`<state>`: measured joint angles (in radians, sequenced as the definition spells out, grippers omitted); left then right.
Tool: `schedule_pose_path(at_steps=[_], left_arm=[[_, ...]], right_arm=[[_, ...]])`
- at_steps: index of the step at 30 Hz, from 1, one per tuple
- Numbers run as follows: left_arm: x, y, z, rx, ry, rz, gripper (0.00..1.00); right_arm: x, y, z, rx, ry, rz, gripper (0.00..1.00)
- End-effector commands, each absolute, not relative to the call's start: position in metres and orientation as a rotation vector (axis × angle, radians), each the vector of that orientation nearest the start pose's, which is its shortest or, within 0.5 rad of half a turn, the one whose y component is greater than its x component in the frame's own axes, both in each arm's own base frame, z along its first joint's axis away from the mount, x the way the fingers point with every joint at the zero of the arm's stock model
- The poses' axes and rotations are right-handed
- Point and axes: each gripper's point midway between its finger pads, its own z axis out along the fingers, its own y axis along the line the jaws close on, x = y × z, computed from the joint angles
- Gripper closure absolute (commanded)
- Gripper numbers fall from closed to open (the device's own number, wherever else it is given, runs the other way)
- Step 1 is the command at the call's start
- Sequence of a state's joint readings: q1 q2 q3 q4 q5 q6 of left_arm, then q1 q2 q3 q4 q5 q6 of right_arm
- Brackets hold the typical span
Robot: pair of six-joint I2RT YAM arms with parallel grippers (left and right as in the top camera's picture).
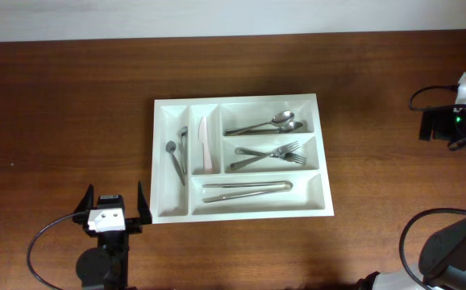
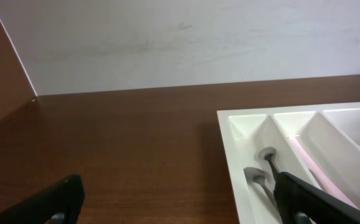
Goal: Pack container
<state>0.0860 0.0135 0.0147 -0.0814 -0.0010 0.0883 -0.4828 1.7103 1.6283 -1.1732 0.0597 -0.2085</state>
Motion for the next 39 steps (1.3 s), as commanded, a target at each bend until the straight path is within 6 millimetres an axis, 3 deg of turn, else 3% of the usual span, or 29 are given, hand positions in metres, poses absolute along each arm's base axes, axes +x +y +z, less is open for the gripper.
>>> schedule_pose_path(at_steps=[1,18,21,27,33,39], left_arm=[[0.245,0.021,0.156,-0.006,1.653,0.126,0.01],[0.245,0.021,0.156,-0.006,1.653,0.126,0.01],[0.245,0.021,0.156,-0.006,1.653,0.126,0.01],[0.245,0.021,0.156,-0.005,1.653,0.126,0.01],[0.245,0.021,0.156,-0.005,1.653,0.125,0.01],[0.245,0.021,0.156,-0.005,1.653,0.126,0.01]], right_arm=[[0.333,-0.186,0.178,0.416,2.832,-0.221,0.01],[0.333,-0.187,0.178,0.411,2.833,-0.238,0.01],[0.35,-0.189,0.183,0.406,2.757,-0.209,0.01],[0.4,-0.177,0.237,0.273,2.431,-0.132,0.01],[0.411,-0.14,0.275,0.123,2.181,-0.173,0.01],[0.383,-0.087,0.283,-0.002,2.025,-0.158,0.01]])
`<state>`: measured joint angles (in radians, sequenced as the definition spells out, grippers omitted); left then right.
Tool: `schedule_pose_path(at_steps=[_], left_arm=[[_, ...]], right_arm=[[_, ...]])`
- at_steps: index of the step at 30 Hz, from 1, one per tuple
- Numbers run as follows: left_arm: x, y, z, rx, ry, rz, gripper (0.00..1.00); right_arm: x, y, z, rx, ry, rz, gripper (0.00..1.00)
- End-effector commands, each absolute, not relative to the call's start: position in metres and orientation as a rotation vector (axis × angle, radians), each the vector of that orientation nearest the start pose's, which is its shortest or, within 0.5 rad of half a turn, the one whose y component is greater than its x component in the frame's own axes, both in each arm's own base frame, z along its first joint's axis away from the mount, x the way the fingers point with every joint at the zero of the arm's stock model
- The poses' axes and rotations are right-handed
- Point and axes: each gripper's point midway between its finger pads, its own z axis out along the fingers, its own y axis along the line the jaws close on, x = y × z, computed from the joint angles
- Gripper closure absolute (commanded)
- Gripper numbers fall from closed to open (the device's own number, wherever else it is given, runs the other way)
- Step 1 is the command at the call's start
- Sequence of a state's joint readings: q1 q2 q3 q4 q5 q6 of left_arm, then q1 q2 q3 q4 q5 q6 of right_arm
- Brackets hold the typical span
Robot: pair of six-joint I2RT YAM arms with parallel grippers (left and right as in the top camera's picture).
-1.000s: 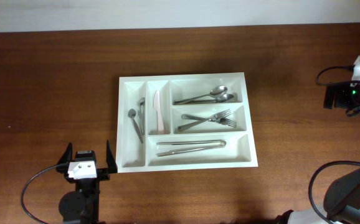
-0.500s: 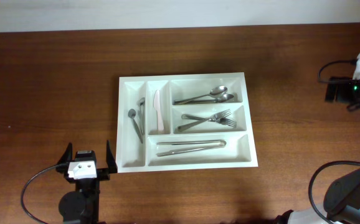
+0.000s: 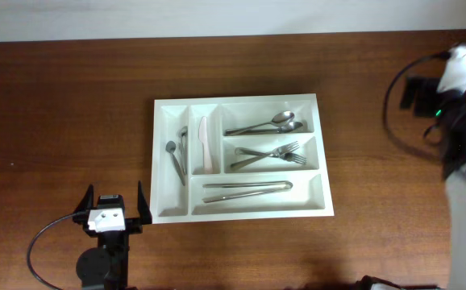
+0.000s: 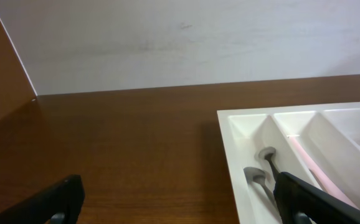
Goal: Pack container
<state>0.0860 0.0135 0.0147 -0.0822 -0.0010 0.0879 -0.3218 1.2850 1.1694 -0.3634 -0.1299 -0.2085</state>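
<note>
A white cutlery tray lies mid-table. Its compartments hold two small spoons, a pink knife, two larger spoons, forks and tongs. My left gripper stands open just off the tray's near-left corner, nothing between its fingers; in the left wrist view its fingertips frame bare table, with the tray and small spoons on the right. The right arm reaches along the table's right edge; its gripper is hidden from view.
Black cables loop at the right arm's base and beside the left arm. A pale wall runs behind the brown table's far edge.
The right arm has shifted: its wrist housing was at the far right edge, and it now stands taller and further into view along the right side. The left gripper and tray contents are unchanged.
</note>
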Motion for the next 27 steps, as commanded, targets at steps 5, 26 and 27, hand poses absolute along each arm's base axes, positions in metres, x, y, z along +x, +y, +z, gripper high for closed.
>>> schedule_pose_path(at_steps=[5,26,27], left_arm=[[0.245,0.021,0.156,-0.005,1.653,0.126,0.01],[0.245,0.021,0.156,-0.006,1.653,0.126,0.01],[0.245,0.021,0.156,-0.005,1.653,0.126,0.01]], right_arm=[[0.348,-0.057,0.301,-0.065,1.907,-0.15,0.01],[0.232,0.042,0.33,-0.314,1.39,0.004,0.01],[0.231,0.046,0.328,-0.325,1.386,0.016,0.01]])
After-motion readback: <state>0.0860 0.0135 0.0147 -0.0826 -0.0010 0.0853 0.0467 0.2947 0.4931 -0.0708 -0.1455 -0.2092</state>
